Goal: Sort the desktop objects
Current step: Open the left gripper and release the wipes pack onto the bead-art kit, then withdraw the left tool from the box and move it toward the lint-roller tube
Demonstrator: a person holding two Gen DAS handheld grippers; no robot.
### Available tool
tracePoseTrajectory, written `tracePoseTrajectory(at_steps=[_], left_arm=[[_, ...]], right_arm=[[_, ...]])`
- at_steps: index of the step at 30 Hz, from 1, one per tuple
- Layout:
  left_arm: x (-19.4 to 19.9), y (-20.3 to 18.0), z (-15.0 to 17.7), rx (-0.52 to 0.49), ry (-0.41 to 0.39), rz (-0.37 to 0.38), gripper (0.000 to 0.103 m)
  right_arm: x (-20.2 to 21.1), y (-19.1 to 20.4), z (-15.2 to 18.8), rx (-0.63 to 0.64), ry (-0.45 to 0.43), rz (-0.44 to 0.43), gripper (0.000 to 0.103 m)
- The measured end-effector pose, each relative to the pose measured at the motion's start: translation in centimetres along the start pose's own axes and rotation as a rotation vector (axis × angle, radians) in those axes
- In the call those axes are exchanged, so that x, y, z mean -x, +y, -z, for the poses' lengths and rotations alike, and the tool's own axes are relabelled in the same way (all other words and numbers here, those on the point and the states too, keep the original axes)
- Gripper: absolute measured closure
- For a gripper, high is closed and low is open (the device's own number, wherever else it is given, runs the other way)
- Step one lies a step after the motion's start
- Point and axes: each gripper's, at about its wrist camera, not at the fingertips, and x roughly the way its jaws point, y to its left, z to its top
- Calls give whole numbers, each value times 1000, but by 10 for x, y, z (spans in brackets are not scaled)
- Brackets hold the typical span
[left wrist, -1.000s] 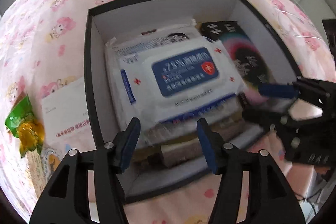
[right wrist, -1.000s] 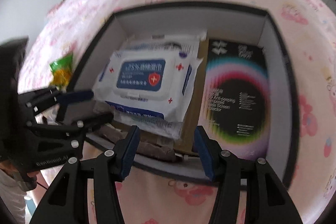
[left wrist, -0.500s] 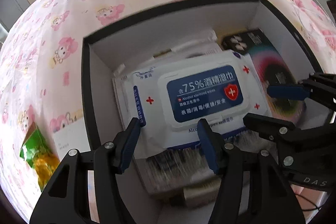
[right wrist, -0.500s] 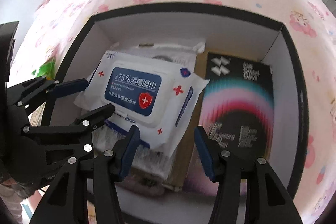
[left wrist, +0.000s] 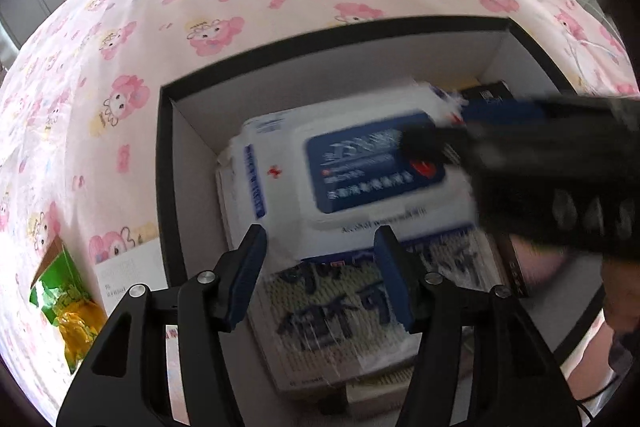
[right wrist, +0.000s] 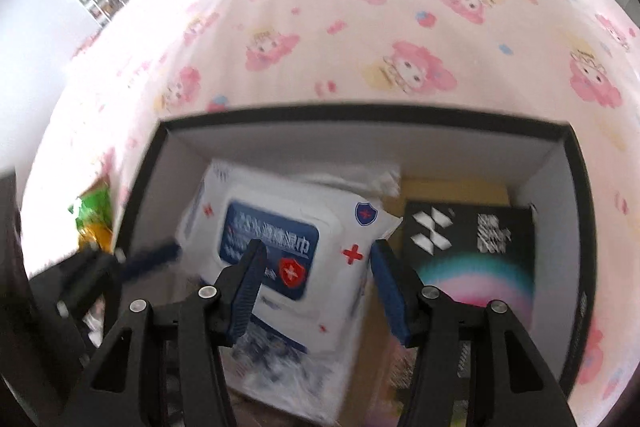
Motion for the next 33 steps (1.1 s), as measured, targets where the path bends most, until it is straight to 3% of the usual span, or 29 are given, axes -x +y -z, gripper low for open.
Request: tracePoseTrajectory(at_steps=[5,11,18,30,33], left_arm=[[-3,4,-6,32,-14,15,46],[9,7,6,74,-24,101,46],[4,-12,15,-42,-16,-17,45],[-12,-5,-17,-40,21,-8,44],[-16,0,-30,-16,31,-2,43]], right_arm=[[1,11,-6,30,-39,17,52],[29,18,31,130,-37,65,52],[9,23,45,184,68,90,51],[-8,16,24,100,40,77,51],[-4,10,18,56,-2,90,51]])
